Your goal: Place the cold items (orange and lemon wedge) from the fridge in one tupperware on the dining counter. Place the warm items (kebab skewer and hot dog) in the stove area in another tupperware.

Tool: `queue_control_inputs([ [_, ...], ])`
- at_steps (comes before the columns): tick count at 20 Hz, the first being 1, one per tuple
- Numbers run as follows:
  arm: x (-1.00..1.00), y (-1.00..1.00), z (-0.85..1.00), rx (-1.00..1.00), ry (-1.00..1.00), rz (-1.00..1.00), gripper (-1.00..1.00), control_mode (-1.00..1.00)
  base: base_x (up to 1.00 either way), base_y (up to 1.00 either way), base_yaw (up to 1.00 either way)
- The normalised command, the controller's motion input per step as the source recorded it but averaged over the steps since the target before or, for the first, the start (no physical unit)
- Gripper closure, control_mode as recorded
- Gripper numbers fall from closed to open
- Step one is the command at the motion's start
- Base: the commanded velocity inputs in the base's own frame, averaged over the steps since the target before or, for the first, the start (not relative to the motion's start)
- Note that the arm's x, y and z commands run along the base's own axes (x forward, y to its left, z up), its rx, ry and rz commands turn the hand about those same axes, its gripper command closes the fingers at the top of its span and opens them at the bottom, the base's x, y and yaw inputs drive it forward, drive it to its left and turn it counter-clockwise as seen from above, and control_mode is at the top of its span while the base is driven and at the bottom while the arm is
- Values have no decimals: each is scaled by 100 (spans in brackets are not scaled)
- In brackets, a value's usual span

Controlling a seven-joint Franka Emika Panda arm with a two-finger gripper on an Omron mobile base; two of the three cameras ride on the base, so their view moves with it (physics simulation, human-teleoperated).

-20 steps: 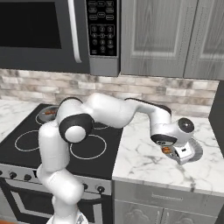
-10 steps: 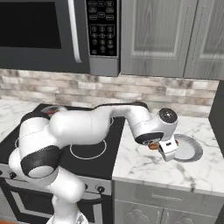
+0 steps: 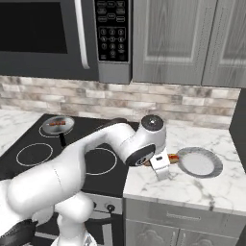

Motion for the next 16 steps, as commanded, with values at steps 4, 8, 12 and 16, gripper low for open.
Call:
queue_control_inputs([
  [4,-51,55,33,-1,3,-5,100,-100,0,0,0],
  [8,-18,54,3,-8,5,0,100,-100,0,0,0],
  [12,-22,17,2,0,1,0,100,-100,0,0,0],
  [16,-49,8,21,0,-4,-8,100,-100,0,0,0],
])
